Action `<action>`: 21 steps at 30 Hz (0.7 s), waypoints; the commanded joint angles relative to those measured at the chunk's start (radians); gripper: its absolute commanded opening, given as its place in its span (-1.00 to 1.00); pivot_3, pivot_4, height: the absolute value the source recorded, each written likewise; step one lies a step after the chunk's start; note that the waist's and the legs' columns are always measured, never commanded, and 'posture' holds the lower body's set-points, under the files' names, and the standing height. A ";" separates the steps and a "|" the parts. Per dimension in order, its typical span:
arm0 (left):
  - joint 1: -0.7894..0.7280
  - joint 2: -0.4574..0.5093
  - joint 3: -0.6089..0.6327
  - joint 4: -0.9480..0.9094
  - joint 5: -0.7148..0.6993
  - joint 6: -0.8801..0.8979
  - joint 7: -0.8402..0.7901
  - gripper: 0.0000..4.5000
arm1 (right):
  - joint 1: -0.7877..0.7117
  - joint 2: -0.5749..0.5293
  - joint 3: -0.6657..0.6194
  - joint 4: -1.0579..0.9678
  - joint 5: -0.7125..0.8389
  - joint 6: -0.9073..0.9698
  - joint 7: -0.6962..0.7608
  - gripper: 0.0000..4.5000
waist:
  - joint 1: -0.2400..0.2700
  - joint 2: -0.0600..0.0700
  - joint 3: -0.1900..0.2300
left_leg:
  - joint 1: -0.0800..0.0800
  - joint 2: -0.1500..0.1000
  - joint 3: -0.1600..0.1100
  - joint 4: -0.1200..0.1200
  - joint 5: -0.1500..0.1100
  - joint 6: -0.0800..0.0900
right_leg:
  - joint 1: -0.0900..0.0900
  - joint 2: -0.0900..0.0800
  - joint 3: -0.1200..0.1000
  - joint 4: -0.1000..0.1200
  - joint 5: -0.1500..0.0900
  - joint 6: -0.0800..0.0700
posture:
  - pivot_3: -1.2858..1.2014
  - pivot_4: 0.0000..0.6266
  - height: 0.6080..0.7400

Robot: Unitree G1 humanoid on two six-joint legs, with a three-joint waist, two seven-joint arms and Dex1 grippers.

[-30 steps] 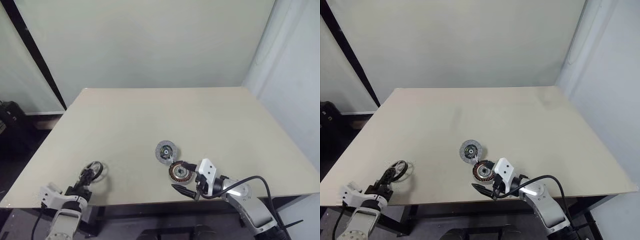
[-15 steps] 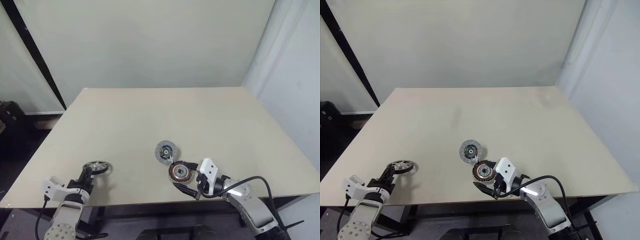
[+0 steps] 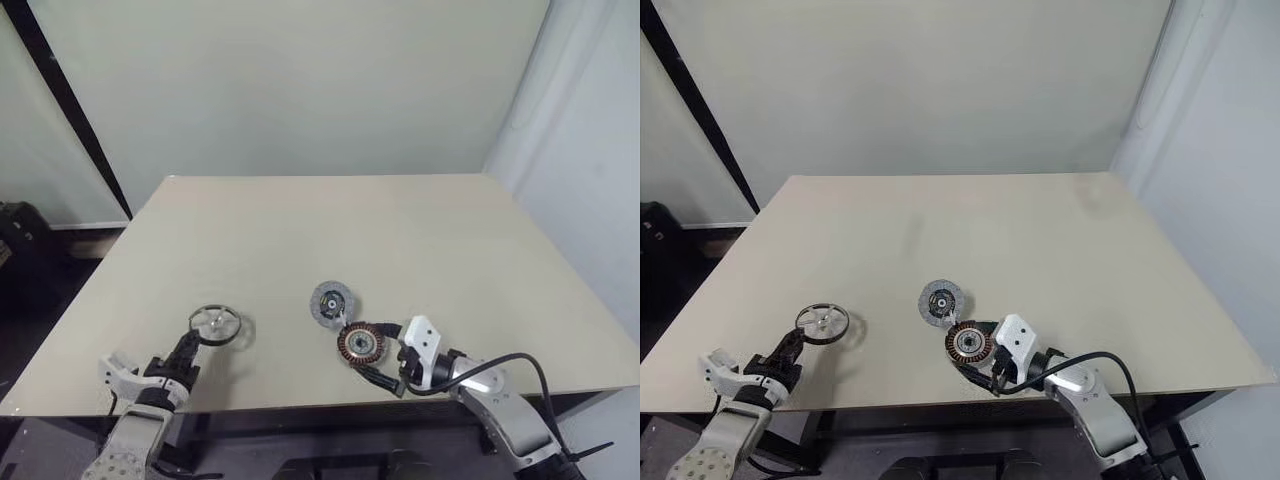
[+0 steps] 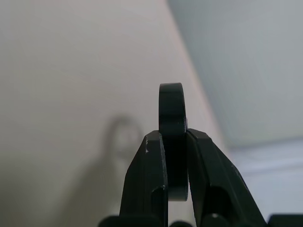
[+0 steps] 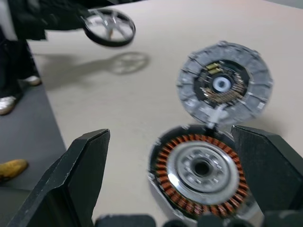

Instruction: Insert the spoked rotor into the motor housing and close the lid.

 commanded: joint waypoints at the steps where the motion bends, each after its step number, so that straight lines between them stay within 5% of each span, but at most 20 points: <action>1: 0.012 0.033 -0.037 -0.085 -0.147 0.109 -0.024 -0.90 | 0.003 -0.025 -0.034 -0.007 0.023 0.010 0.016 1.00 | 0.000 0.000 0.000 | 0.000 0.000 0.000 0.000 0.000 0.000 | 0.000 0.000 0.000 0.000 0.000 0.000 | 0.03 -1.00 1.00; 10: -0.003 0.079 -0.215 -0.096 -0.306 0.282 -0.017 -0.90 | 0.025 -0.063 -0.080 0.011 0.028 0.034 0.016 1.00 | 0.000 0.000 0.000 | 0.000 0.000 0.000 0.001 0.000 0.000 | 0.000 0.000 0.000 0.000 0.000 0.000 | 0.03 -1.00 1.00; 21: -0.142 0.070 -0.385 0.056 -0.191 0.321 -0.063 -0.90 | 0.039 -0.053 -0.081 0.012 0.004 0.024 -0.014 1.00 | 0.000 0.001 0.000 | 0.000 -0.001 0.001 0.001 0.002 0.004 | 0.000 0.000 0.001 0.001 0.000 0.000 | 0.03 -1.00 1.00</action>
